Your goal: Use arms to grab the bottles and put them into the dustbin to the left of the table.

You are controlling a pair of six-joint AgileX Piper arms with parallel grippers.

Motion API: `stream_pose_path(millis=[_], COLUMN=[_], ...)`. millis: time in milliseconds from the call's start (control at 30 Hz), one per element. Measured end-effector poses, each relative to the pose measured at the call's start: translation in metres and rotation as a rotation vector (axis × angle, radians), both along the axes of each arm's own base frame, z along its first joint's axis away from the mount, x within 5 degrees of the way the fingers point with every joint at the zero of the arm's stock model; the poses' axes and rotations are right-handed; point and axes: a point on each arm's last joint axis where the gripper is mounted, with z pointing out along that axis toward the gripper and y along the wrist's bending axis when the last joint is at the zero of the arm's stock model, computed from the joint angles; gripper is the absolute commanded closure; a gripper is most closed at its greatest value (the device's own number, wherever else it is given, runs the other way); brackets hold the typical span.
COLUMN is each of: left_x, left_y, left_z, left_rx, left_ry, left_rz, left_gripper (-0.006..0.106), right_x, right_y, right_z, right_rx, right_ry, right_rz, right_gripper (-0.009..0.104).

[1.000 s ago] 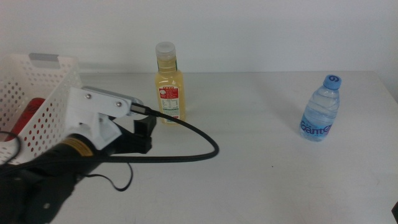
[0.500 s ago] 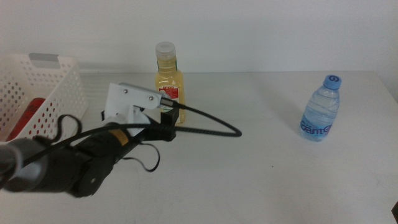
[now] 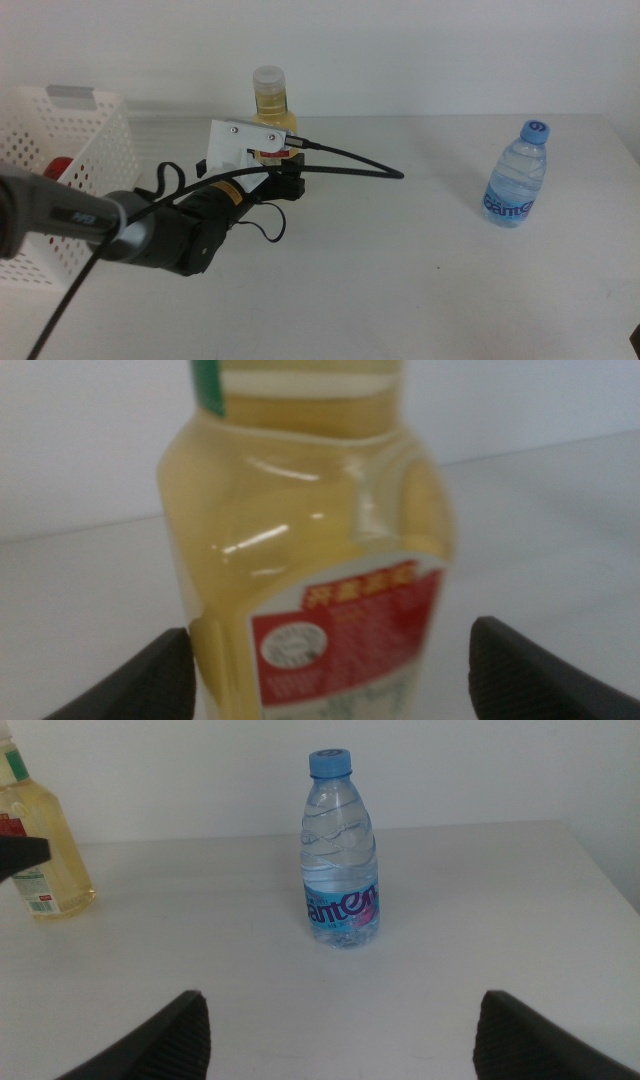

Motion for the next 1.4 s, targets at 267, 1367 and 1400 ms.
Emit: stream_pose_path(millis=[267,1367,1400], left_x=[0.026,-0.043,-0.046], left_y=[-0.008,0.051,0.058], left_z=[-0.009,0.097,0.105], left_rx=[-0.009,0.13,0.136], left_ry=[-0.022,0.275,0.304], left_rz=[0.03,0.062,0.072], left_gripper=[0.01,0.097,0.097], right_x=[0.0,0.0,0.0], right_y=[0.0,0.0,0.0], right_z=[0.0,0.0,0.0], right_rx=[0.0,0.0,0.0], right_ry=[0.0,0.0,0.0], right_rz=[0.0,0.0,0.0], right_gripper=[0.023,0.023,0.023])
